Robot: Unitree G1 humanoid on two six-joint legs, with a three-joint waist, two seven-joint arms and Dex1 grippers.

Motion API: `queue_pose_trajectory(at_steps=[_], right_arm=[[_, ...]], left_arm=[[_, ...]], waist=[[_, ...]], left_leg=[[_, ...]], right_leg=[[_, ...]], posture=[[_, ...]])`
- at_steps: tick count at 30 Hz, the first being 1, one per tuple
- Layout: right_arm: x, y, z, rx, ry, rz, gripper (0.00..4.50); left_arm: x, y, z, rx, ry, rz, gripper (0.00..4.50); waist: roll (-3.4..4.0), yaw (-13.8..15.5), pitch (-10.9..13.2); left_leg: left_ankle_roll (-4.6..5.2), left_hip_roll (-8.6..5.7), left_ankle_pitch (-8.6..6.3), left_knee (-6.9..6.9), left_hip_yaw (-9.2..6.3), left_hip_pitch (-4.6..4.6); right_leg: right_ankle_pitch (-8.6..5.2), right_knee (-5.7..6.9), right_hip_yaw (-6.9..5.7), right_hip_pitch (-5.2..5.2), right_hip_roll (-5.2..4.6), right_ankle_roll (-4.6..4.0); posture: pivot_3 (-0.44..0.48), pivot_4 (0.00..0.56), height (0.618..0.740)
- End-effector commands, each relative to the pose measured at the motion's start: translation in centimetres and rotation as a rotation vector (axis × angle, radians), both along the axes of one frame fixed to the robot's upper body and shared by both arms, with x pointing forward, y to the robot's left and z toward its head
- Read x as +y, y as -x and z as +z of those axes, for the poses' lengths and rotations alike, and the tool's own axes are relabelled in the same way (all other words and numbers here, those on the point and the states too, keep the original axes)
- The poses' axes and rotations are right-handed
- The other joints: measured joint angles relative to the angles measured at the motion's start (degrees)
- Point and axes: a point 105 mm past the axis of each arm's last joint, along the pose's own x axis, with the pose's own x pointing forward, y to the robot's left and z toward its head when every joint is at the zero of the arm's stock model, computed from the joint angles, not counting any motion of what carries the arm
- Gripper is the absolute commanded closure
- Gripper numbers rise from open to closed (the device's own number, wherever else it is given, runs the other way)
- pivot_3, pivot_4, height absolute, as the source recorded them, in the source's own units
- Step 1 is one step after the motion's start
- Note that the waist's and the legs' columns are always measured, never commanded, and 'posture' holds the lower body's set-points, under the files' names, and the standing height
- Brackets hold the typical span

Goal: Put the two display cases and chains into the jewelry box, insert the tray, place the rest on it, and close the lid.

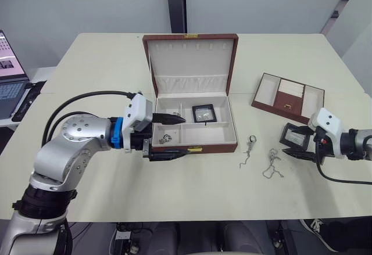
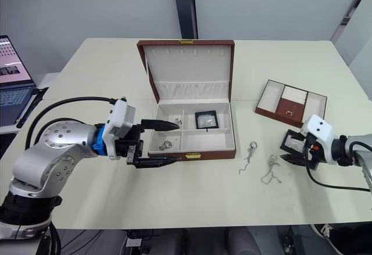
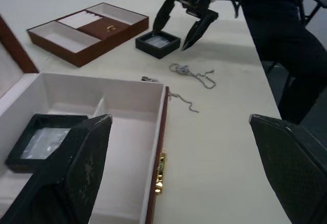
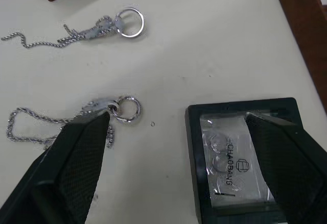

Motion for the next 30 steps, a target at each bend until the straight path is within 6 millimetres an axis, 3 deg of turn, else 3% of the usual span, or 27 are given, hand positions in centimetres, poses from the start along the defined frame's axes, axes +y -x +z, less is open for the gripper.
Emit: queue_pose_trajectory(at_steps=[1,4,7,12,21,27,30], right_arm=[[-0.3,-0.1,0.1,-0.021,0.025,-0.008,0.00],[-0.4,-0.2,-0.4,-0.021,0.028,-0.014,0.00],[-0.5,-0.2,-0.6,-0.027,0.035,-0.017,0.57],[-1.1,-0.3,-1.3,-0.023,0.070,-0.028,2.24],[-1.5,-0.7,-1.4,-0.039,0.080,-0.039,4.38],[-1.1,-0.5,-0.6,-0.057,0.074,-0.016,4.47],[0.3,-0.5,1.6,-0.083,0.029,0.027,4.47]], left_arm=[[-0.7,0.5,0.0,-0.042,-0.019,-0.069,0.04],[-1.0,0.5,0.0,-0.044,-0.009,-0.080,0.04],[-1.2,0.3,0.1,-0.056,0.001,-0.081,0.00],[-1.4,0.0,-0.2,-0.059,0.013,-0.072,0.00],[-1.5,-0.1,-0.4,-0.060,0.018,-0.064,0.00],[-1.6,-0.3,-0.7,-0.065,0.025,-0.056,0.00],[-1.6,-0.3,-0.7,-0.070,0.036,-0.038,0.00]], waist=[[0.00,0.0,0.0],[0.00,0.1,0.0],[0.00,0.1,0.0],[0.00,0.1,0.0],[0.00,0.1,0.0],[0.00,0.1,0.0],[0.00,0.0,0.0]], left_leg=[[0.00,-0.01,0.00,0.01,0.00,0.00],[0.00,-0.05,0.00,0.03,0.00,0.00],[0.00,-0.04,0.00,0.03,-0.02,-0.01],[0.00,-0.04,0.00,0.03,-0.01,0.01],[0.00,-0.03,0.00,0.03,-0.03,0.01],[0.00,-0.03,0.00,0.03,-0.02,0.01],[0.00,-0.03,0.00,0.03,-0.02,0.00]], right_leg=[[0.00,0.01,0.01,0.00,0.00,0.00],[0.00,0.02,0.00,0.02,0.00,0.00],[0.00,0.01,-0.02,0.02,0.00,0.00],[0.00,0.01,-0.01,0.02,0.00,0.00],[0.00,0.01,-0.03,0.03,0.00,0.00],[0.00,0.01,-0.02,0.03,0.00,0.00],[0.00,0.01,-0.02,0.02,0.00,0.00]], posture=[[0.000,0.150,0.740],[0.000,0.150,0.740],[0.000,0.150,0.740],[0.000,0.150,0.740],[0.000,0.150,0.740],[0.000,0.150,0.740],[0.000,0.150,0.740]])
